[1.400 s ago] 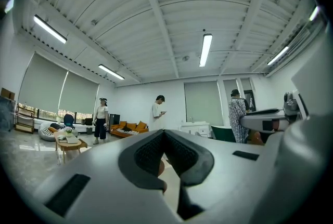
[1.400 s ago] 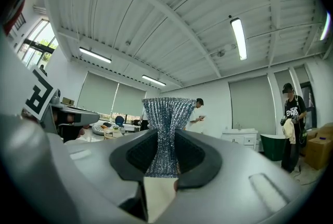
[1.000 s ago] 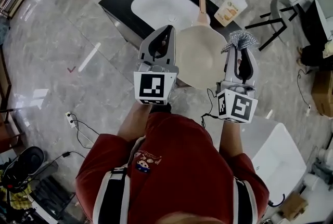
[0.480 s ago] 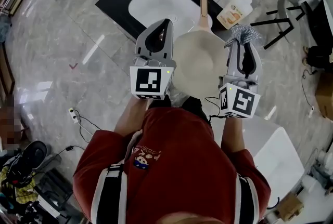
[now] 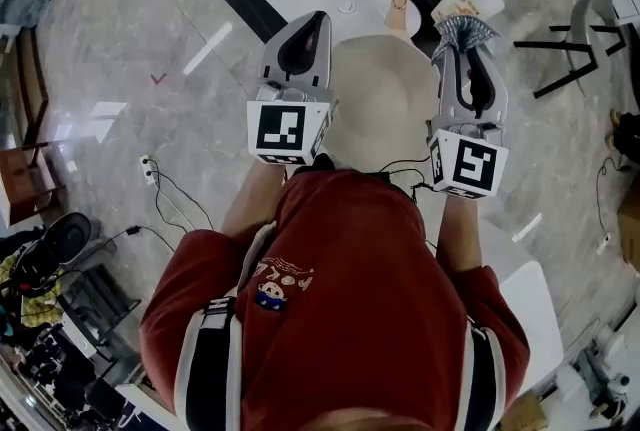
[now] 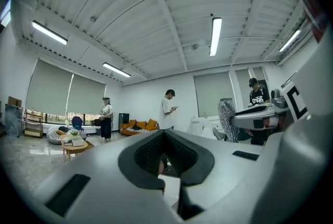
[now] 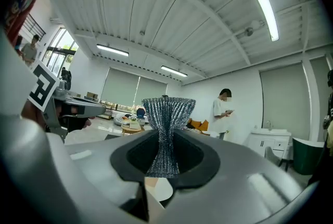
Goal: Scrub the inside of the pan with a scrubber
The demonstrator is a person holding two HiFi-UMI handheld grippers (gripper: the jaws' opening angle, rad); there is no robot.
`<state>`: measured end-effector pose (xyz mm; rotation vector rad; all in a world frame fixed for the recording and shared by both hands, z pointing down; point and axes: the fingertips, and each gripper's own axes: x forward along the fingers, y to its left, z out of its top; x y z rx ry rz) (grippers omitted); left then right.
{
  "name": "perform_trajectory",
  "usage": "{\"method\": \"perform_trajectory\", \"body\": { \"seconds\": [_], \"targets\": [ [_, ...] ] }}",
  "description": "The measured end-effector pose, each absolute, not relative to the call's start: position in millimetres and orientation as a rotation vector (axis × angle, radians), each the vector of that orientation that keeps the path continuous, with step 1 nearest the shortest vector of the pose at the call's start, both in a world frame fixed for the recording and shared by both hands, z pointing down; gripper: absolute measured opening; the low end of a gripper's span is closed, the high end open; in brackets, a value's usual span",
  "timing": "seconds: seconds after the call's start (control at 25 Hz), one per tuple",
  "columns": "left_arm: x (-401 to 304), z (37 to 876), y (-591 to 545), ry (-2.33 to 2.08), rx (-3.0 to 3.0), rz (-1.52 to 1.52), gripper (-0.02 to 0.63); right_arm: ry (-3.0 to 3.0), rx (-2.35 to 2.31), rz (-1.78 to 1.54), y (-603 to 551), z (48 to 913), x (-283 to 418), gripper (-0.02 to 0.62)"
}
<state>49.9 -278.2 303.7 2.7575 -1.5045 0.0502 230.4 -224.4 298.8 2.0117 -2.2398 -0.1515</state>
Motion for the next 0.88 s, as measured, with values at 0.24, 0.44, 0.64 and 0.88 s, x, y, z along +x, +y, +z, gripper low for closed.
{"method": "perform_trajectory", "body": {
  "seconds": [0.24, 0.44, 0.64, 0.88],
  "targets": [
    [36, 323, -276, -1.568, 2.706, 0.091, 0.005, -2.307, 1.825, -0.072, -238, 333, 217, 0.083],
    [25, 341, -268, -1.572, 2.677, 0.106, 0.005, -2.314, 1.665, 0.015, -246, 372, 201, 0.071],
    [16, 365, -262, -1.584, 2.636, 0.128, 0.006, -2.287, 1.498, 0.108, -249, 417, 186, 0.064],
    [4, 396, -253, -1.585, 2.594, 0.159, 0.006, -2.198, 1.235, 0.218, -245, 481, 162, 0.064]
  ]
}}
